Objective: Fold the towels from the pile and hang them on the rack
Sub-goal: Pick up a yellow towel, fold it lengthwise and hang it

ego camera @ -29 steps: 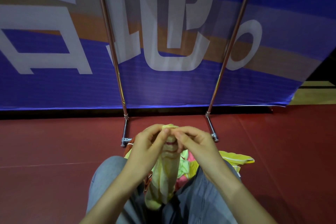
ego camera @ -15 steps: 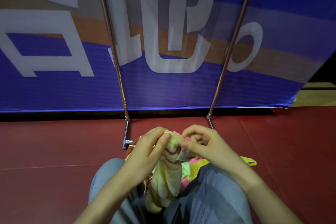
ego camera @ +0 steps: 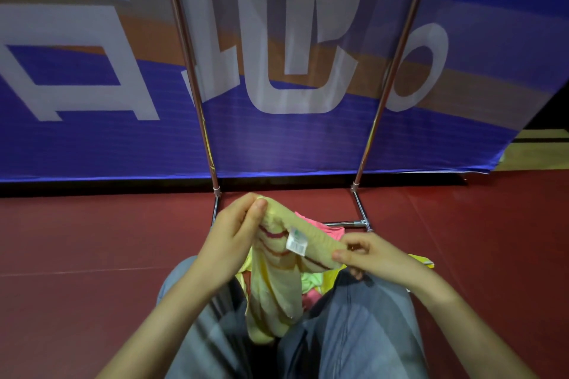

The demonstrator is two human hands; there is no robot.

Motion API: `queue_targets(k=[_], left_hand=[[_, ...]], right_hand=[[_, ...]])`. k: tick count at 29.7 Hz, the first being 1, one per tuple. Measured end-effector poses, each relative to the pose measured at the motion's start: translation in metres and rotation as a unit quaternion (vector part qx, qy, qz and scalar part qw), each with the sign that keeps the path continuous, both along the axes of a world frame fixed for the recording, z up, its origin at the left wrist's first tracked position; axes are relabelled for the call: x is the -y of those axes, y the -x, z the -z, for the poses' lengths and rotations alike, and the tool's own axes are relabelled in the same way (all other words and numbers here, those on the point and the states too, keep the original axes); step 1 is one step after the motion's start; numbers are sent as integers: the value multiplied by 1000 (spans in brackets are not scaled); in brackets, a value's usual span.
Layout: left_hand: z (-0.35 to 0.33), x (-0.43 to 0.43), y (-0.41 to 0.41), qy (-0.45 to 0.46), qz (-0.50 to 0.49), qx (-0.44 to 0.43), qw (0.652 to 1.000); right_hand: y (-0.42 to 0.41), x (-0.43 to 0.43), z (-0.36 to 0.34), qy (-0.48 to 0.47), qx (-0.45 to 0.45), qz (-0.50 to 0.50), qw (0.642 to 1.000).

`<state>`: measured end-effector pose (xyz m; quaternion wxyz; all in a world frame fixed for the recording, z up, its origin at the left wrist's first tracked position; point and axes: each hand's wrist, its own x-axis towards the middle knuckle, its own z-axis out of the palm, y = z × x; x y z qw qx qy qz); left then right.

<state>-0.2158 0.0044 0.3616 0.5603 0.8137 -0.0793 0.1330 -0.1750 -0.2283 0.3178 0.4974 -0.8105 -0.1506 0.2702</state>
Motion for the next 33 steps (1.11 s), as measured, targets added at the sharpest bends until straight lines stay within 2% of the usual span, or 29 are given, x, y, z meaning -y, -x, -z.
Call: queue_targets(k=[2,5,9,13,19,25,33], left_hand=[[5,-3,-2,-14,-17,-8,1000],[4,-8,-14,-22,-66,-8,998],[-34,-12,-40,27,-149,30,988],[-89,-13,-56,52,-160,105,980],[-98,-13,-64,39,-140,76,986],[-103,-13,-56,20,-128,92,987],[-79,4,-42,121,-154,50,979]], right_hand=[[-5,2,-4,-20,57,43,997],[-20,0,-27,-64,179,137,972],[-35,-18,-94,-117,308,151,932],[-47,-21,-162,-207,380,169,886],[-54,-25,-160,-174,357,202,895],[-49,-22,-173,-173,385,214,881],[-37,-38,-145,-185,294,229,909]])
